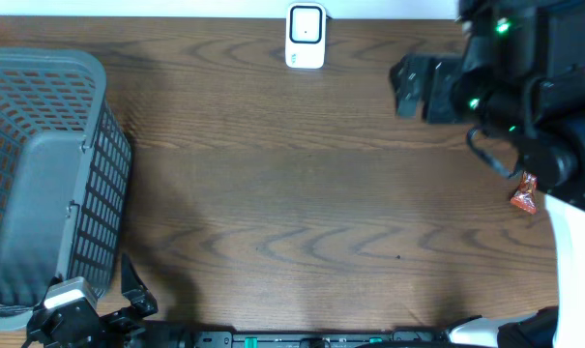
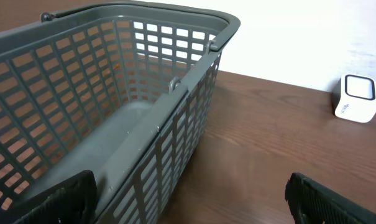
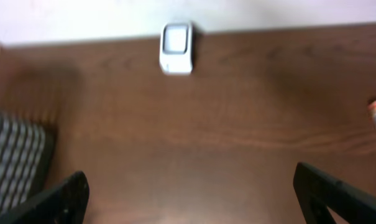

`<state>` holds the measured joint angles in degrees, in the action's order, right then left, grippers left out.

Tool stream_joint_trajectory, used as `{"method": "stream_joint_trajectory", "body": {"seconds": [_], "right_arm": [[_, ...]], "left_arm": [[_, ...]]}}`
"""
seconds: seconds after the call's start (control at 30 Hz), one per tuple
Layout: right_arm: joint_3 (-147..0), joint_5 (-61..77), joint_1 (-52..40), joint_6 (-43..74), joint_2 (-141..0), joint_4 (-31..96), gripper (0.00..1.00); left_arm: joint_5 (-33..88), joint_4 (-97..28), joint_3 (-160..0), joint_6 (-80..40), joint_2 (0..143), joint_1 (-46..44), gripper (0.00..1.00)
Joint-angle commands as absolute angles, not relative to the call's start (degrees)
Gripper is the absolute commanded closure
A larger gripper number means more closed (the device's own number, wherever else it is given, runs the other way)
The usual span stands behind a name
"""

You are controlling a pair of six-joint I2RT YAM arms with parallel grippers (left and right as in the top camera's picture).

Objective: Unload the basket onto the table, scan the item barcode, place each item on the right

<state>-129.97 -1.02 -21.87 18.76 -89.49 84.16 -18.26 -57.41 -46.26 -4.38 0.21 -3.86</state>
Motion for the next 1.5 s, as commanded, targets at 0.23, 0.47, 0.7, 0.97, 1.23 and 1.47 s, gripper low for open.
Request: {"method": "stream_joint_trajectory", "body": {"seconds": [0.23, 0.47, 0.7, 0.97, 1.23, 1.47], "right_arm": [[-112.0, -1.4, -36.6, 21.2, -88.9, 82.7, 0.01], [-105.5, -19.8, -42.1, 28.7, -87.0, 80.8, 0.01], [-105.5, -32.6, -54.4, 29.1, -75.3, 85.3, 0.01], [-105.5, -30.6, -57.6, 36.1, -61.5, 90.8, 0.01], [-105.5, -19.6, -57.6, 31.0, -48.3, 94.3, 0.01], [-95.8, -39.7, -55.3, 30.8, -45.8, 93.2, 0.01]], "left_arm": [[-19.5, -63.0, -42.1, -8.4, 0.2, -3.7, 0.02], [-19.5, -63.0, -42.1, -8.4, 0.2, -3.7, 0.02], [-19.5, -63.0, -42.1, -8.4, 0.2, -3.7, 0.02], [-19.5, -63.0, -42.1, -8.4, 0.2, -3.7, 0.02], [-19.6, -63.0, -42.1, -8.4, 0.2, -3.7, 0.02], [-19.5, -63.0, -42.1, -8.4, 0.2, -3.7, 0.02]]}}
